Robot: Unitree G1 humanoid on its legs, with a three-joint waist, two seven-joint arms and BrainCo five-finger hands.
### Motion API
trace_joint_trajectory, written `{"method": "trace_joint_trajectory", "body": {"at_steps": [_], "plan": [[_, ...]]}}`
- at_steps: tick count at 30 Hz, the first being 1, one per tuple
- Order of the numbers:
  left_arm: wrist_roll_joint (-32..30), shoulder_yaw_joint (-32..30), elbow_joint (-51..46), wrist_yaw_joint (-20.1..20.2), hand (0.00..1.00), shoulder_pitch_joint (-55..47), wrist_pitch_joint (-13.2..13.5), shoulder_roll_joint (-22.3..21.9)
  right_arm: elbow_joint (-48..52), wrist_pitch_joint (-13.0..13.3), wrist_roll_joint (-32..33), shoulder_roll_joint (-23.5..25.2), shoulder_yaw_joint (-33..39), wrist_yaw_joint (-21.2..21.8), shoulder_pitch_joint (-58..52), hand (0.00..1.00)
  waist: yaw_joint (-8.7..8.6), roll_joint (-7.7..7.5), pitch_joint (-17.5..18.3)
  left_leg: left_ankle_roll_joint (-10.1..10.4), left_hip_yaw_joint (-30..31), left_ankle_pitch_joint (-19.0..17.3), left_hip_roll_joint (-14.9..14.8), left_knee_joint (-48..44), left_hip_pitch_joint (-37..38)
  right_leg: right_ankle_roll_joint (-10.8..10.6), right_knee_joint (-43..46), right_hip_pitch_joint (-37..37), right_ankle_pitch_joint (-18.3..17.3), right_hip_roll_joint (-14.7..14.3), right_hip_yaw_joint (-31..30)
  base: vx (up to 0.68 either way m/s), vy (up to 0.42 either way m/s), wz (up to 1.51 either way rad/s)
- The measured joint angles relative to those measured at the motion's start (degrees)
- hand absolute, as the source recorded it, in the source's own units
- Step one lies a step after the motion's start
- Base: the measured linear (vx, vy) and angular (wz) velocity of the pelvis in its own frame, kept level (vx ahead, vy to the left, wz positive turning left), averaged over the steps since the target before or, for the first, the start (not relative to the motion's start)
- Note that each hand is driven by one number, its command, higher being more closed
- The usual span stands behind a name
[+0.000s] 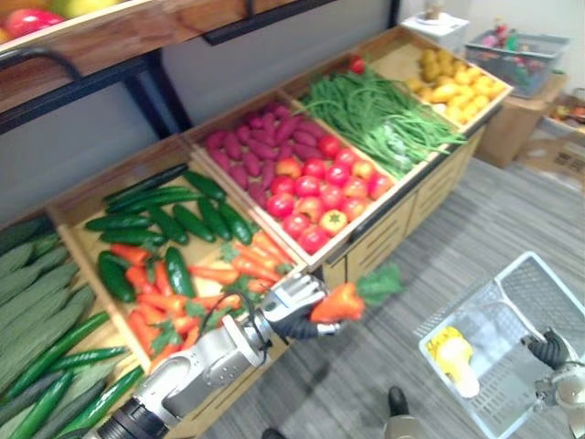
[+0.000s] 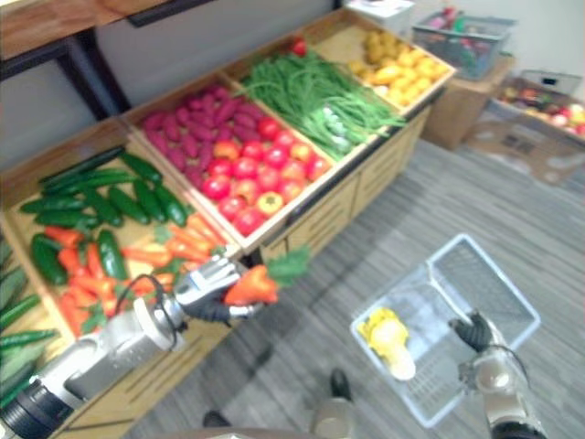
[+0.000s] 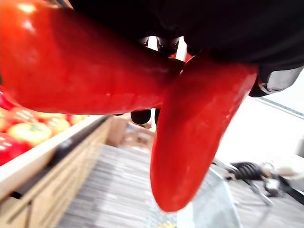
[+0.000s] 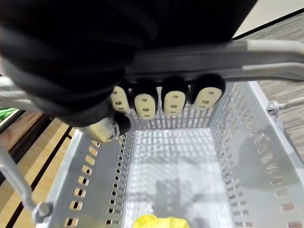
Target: Pick vegetable in the basket
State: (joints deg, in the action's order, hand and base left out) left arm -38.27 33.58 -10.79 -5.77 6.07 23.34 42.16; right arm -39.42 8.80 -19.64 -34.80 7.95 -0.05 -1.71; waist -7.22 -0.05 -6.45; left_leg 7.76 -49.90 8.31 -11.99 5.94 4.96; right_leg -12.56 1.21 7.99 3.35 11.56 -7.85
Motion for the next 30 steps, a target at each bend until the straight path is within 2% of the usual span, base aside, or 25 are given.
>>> {"method": "trace_joint_trajectory", "body": {"at_steps": [3, 5, 7, 10, 12, 15, 18, 26, 30], "plan": [[0.99, 4.94, 2.04, 1.26, 1.0, 3.27, 0.57, -1.54, 4.39, -0.07, 0.68, -0.63, -2.92, 2.67, -1.17, 1.0, -0.59, -0.02, 0.68, 0.64, -2.44, -0.49, -0.56, 0.0, 0.68, -0.02, 0.31, 1.06, 0.0, -0.65, -1.78, 0.03, -0.045, -0.46], [1.96, 8.43, 5.15, 1.92, 1.0, 6.67, 0.62, -4.65, 8.54, -0.22, 2.47, -2.03, -6.34, 5.02, -2.24, 1.0, -0.92, -0.24, 0.84, 0.95, -4.34, -0.72, -0.82, -0.01, 1.34, -0.36, 0.87, 1.74, -0.29, -1.08, -2.53, 0.03, -0.044, -0.33], [2.02, 12.67, 8.8, 2.68, 1.0, 10.28, 0.57, -8.36, 13.53, -0.23, 3.14, -2.74, -8.85, 7.64, -2.8, 1.0, -1.62, -0.33, 1.12, 1.03, -5.39, -0.77, -1.33, -0.39, 2.11, 0.36, 1.38, 1.81, 0.33, -1.92, -3.28, 0.04, -0.03, -0.21], [2.03, 15.53, 10.96, 4.11, 1.0, 12.62, 0.4, -12.1, 18.73, -0.3, 5.38, -3.81, -11.02, 10.15, -3.05, 1.0, -2.13, -0.39, 1.17, 1.74, -6.37, -1.29, -1.77, -0.41, 2.72, 0.35, 1.69, 1.88, 0.3, -2.58, -3.84, 0.01, -0.024, -0.17], [2.02, 18.32, 13.59, 4.97, 1.0, 15.42, 0.18, -16.67, 23.75, -0.66, 9.19, -5.3, -12.45, 12.82, -2.91, 1.0, -2.33, -0.37, 1.18, 1.87, -7.51, -1.41, -1.78, -0.42, 2.89, 0.33, 1.78, 2.33, 0.27, -2.7, -4.37, 0.0, -0.011, -0.13], [2.0, 21.01, 17.38, 5.93, 1.0, 17.35, -0.31, -21.67, 29.18, -0.73, 11.11, -7.26, -14.75, 14.43, -1.86, 1.0, -2.39, -0.32, 1.22, 1.98, -9.16, -1.49, -1.98, -0.45, 3.41, 0.35, 2.01, 2.78, 0.27, -3.19, -5.34, 0.01, -0.002, -0.19], [1.99, 22.95, 20.61, 6.75, 1.0, 17.97, -0.61, -24.13, 30.81, -0.98, 11.59, -7.46, -16.9, 14.6, 1.92, 1.0, -3.34, -0.38, 1.31, 2.6, -10.33, -3.73, -4.11, -5.28, 3.36, 0.37, 2.37, 2.89, 0.28, -3.82, -6.39, 0.02, -0.007, -0.22], [1.92, 23.51, 27.42, 8.32, 1.0, 19.44, -1.12, -30.4, 33.98, -2.92, 11.73, -11.93, -27.59, 15.73, 15.79, 1.0, -3.54, 0.09, 1.65, 4.37, -16.58, -8.52, -9.49, -15.12, 5.42, 0.4, 4.07, 4.57, 0.3, -6.99, -11.64, -0.01, 0.022, -0.41], [0.91, 23.32, 30.63, 8.59, 1.0, 19.43, -1.56, -31.26, 34.93, -3.08, 10.68, -13.97, -34.77, 17.58, 23.55, 1.0, -3.68, 0.13, 1.67, 4.98, -19.18, -9.8, -11.68, -18.41, 6.44, 0.64, 4.79, 5.27, 0.48, -8.88, -13.59, -0.02, 0.02, -0.35]]}}
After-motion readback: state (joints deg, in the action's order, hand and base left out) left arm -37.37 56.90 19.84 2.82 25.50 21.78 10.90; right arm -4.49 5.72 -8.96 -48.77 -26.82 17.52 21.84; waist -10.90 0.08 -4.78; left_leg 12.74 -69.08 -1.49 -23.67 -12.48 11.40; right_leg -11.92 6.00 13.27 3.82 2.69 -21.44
